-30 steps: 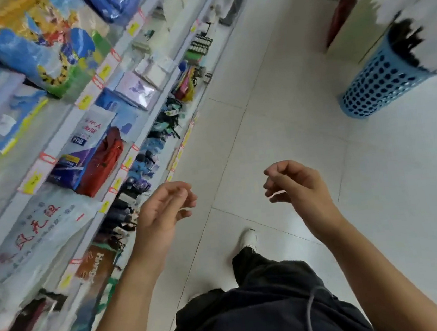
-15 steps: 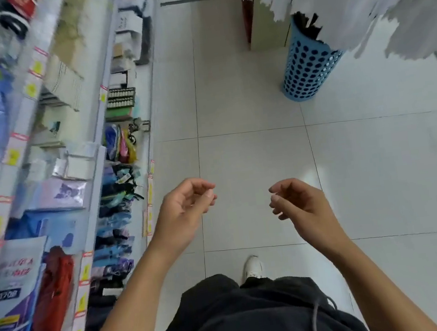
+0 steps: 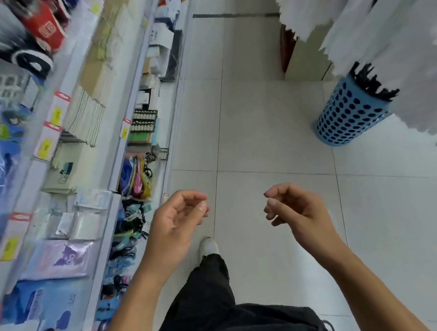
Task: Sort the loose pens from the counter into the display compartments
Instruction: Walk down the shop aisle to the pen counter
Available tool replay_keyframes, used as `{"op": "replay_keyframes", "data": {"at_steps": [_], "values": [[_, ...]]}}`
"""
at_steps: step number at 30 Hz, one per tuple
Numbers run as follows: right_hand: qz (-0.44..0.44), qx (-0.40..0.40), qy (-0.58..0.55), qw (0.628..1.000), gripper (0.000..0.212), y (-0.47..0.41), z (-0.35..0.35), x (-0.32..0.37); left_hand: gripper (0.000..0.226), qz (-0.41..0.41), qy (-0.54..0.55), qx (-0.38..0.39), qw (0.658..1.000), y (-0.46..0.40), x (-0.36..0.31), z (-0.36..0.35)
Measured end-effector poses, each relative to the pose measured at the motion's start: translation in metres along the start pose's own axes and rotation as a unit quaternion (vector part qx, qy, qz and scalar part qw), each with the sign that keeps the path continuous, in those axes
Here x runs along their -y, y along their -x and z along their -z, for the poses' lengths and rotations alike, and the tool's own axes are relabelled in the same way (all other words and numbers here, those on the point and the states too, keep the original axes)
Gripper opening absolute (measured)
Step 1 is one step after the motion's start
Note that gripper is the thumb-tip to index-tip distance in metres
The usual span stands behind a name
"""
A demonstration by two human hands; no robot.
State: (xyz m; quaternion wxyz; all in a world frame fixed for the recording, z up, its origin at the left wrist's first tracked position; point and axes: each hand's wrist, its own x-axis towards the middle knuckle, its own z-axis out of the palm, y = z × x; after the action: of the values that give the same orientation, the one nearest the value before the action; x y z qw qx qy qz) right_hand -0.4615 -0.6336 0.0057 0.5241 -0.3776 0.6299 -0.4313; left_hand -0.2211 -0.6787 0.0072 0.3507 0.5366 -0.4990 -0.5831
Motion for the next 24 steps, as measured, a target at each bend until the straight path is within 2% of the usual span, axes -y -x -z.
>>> {"op": "replay_keyframes", "data": {"at_steps": [3, 6, 14, 20, 24], "values": [[-0.017, -0.012, -0.004, 1.0, 0.01, -0.069, -0.014, 0.036, 0.009, 0.016, 0.0, 0.007, 1.0, -0.077, -0.022, 0.026], [-0.02, -0.033, -0.031, 0.999, 0.009, -0.13, -0.012, 0.071, 0.012, 0.003, -0.005, 0.047, 0.999, -0.154, -0.057, 0.033], [-0.002, -0.07, -0.033, 0.997, 0.009, -0.323, 0.028, 0.123, 0.011, -0.02, -0.006, 0.086, 0.996, -0.377, -0.131, -0.011], [0.001, -0.069, -0.036, 0.997, 0.007, -0.481, 0.063, 0.187, 0.011, -0.003, -0.017, 0.066, 0.998, -0.507, -0.184, -0.031], [0.014, -0.043, -0.033, 0.998, 0.007, -0.585, 0.064, 0.236, 0.01, -0.01, -0.006, 0.021, 1.0, -0.596, -0.216, -0.018]]}}
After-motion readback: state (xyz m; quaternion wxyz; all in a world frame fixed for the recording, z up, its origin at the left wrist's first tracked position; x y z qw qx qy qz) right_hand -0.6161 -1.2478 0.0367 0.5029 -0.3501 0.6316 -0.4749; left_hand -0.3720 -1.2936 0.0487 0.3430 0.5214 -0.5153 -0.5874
